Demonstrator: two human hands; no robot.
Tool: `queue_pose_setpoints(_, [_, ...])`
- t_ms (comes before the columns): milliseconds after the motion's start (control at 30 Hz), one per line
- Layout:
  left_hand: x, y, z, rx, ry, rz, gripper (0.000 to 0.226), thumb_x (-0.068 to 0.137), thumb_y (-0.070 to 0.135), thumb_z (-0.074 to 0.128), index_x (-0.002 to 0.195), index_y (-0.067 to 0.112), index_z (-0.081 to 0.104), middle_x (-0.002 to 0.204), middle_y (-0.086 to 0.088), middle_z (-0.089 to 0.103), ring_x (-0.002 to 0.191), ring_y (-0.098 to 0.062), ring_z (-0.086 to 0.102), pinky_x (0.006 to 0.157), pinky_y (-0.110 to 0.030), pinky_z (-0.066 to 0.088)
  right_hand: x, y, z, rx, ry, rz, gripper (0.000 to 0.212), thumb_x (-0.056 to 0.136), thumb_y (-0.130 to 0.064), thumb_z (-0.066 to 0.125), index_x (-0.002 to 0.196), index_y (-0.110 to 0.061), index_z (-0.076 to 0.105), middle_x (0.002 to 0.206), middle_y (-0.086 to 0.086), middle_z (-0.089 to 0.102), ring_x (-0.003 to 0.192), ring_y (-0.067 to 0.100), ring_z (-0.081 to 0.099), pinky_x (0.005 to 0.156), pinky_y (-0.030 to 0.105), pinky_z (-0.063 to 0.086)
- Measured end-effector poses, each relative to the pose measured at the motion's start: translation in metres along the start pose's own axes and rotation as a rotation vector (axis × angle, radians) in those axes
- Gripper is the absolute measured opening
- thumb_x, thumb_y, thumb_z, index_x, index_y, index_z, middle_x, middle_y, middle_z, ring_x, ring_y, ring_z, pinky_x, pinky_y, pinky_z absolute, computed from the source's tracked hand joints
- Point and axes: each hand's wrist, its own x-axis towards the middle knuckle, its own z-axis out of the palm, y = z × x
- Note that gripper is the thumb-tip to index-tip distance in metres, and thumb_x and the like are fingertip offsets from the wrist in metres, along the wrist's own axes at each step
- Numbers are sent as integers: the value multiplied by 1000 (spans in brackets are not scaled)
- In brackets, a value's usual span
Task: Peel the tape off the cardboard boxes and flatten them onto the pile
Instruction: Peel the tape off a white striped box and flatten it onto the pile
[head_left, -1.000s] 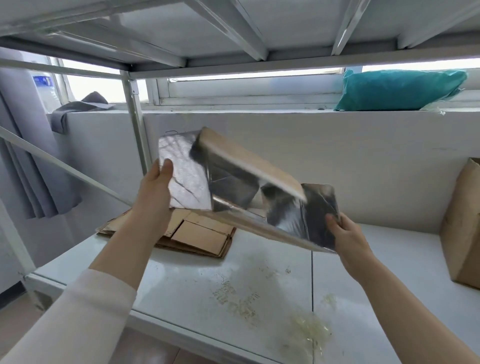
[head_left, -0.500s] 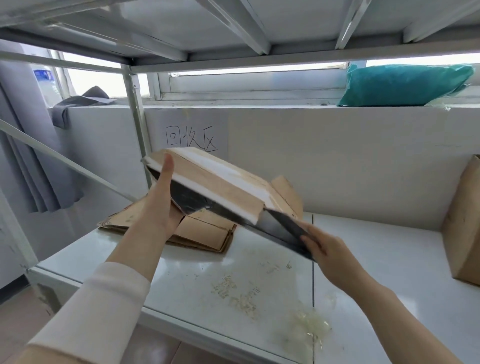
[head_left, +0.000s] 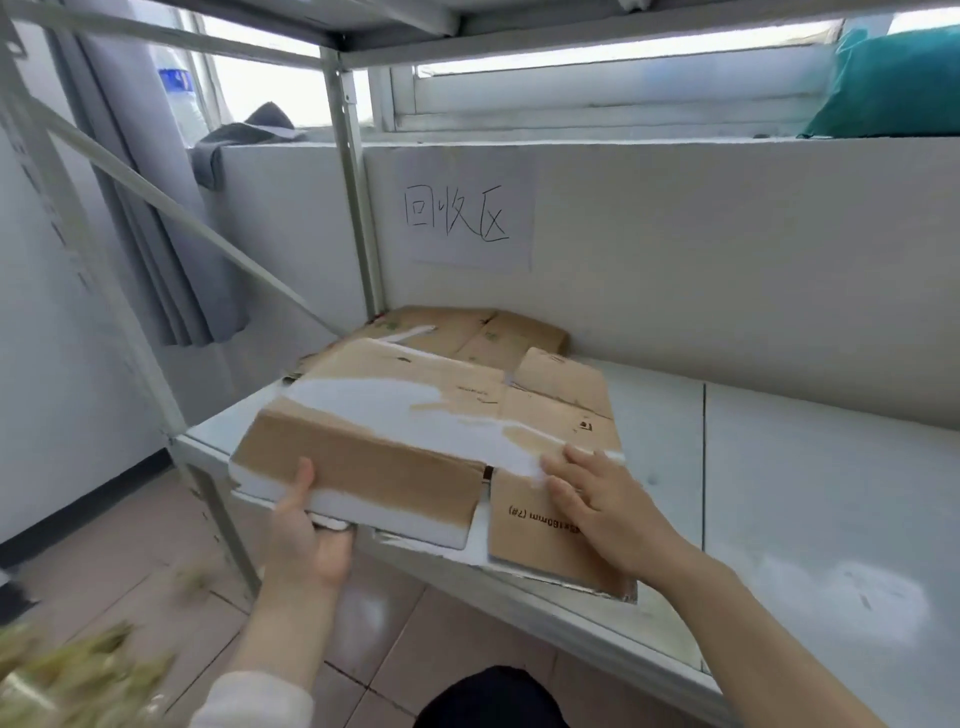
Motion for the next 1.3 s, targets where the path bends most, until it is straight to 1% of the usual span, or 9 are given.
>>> queue_pose_setpoints(67, [-6,-12,-28,-1,86,-46,26,98,20,41,117,18,58,76,6,75,82,-16,68,76,-37,56,6,4,24,-105,-94,121,40,96,-46,28,135,-40,39,152,-9,22,143,19,10,113,55,10])
queue_pose_setpoints(200, [-18,-30,-57,176,277,-44,14,94,17,52,105,11,59,95,-4,71,72,-16,71,54,-24,57,3,10,63,-387,-52,151,41,96,-46,22,134,-35,35,149,-5,23,137,25,18,109,54,13])
queue_pose_setpoints(267, [-20,-31,-65,499,481,79,53,87,13,63,134,7,38,134,-13,50,115,-28,57,87,-34,52,4,9,72,-435,36,139,52,86,-46,14,131,-30,35,145,2,24,133,28,22,110,47,16])
queue_pose_setpoints(333, [-17,-26,-69,988,539,350,84,84,16,67,148,11,12,155,-19,12,144,-34,13,115,-51,19,11,5,77,-401,92,144,51,81,-39,21,127,-23,36,144,6,24,133,30,22,110,43,14])
queue_pose_setpoints(433, [13,-18,-46,1630,68,801,62,91,25,55,146,17,27,157,-17,-2,145,-28,-11,115,-48,-6,26,-2,80,-322,119,134,56,86,-20,37,140,-18,23,154,6,7,143,28,2,116,45,-1])
queue_pose_setpoints(600, [106,-37,10,2175,-460,528,57,97,47,28,149,33,10,159,-6,-8,146,-21,-11,116,-48,-9,44,1,96,-283,136,122,62,92,-43,17,148,-19,6,157,2,-8,143,23,-15,114,42,-11])
queue_pose_setpoints(1000, [156,-70,-6,2226,-507,352,60,95,54,22,148,38,0,156,0,-22,144,-16,-21,117,-48,-9,51,14,105,-393,-60,179,65,95,-48,13,147,-17,-11,154,1,-23,140,14,-24,113,34,-17])
queue_pose_setpoints(1133, [154,-73,-8,2231,-461,355,63,95,55,20,149,33,-4,156,-4,-23,144,-16,-21,116,-48,-9,31,17,108,-391,-12,143,84,73,-59,-11,146,-17,-13,153,-5,-23,134,1,-26,110,25,-19])
queue_pose_setpoints(1300, [144,-74,-3,2263,-250,256,72,92,61,18,150,26,-7,155,-18,-17,144,-27,-18,113,-56,-8,28,13,107,-368,-14,170,65,95,-47,14,147,-15,-9,155,-2,-18,141,8,-19,113,26,-15])
